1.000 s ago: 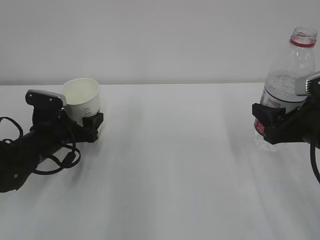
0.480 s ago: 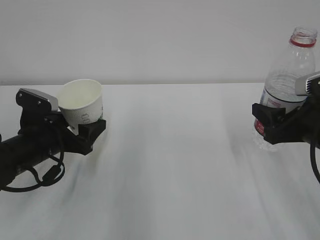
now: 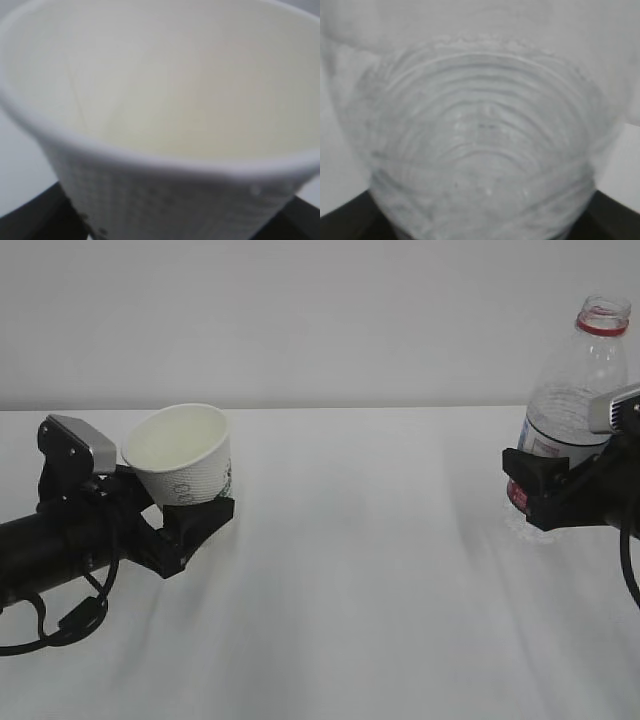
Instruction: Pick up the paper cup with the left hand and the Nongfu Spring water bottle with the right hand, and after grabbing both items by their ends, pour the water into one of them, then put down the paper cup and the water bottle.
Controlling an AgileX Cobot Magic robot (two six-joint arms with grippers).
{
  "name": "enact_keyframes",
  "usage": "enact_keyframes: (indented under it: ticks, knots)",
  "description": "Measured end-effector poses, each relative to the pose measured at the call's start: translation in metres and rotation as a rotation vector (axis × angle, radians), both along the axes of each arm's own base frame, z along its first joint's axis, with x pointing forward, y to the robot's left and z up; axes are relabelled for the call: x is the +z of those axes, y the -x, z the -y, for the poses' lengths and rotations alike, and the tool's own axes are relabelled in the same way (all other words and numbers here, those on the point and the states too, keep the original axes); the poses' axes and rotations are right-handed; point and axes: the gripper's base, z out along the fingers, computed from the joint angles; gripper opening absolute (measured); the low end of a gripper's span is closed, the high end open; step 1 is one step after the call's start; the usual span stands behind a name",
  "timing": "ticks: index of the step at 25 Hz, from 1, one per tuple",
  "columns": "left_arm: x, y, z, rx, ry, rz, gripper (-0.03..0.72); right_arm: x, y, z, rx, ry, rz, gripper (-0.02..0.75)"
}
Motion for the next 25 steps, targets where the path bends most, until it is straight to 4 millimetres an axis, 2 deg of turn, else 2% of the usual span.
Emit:
enact_keyframes:
  ticks: [13,25]
  knots:
    - [-0.001,0.022,0.016,-0.295,0.009,-0.065,0.586,0.000,0.001,-0.001,0.020,0.010,0.001,0.527]
    - [0.004,0.030,0.021,-0.389,-0.008,-0.052,0.586,-0.001,0.001,-0.003,0.050,0.026,0.002,0.527]
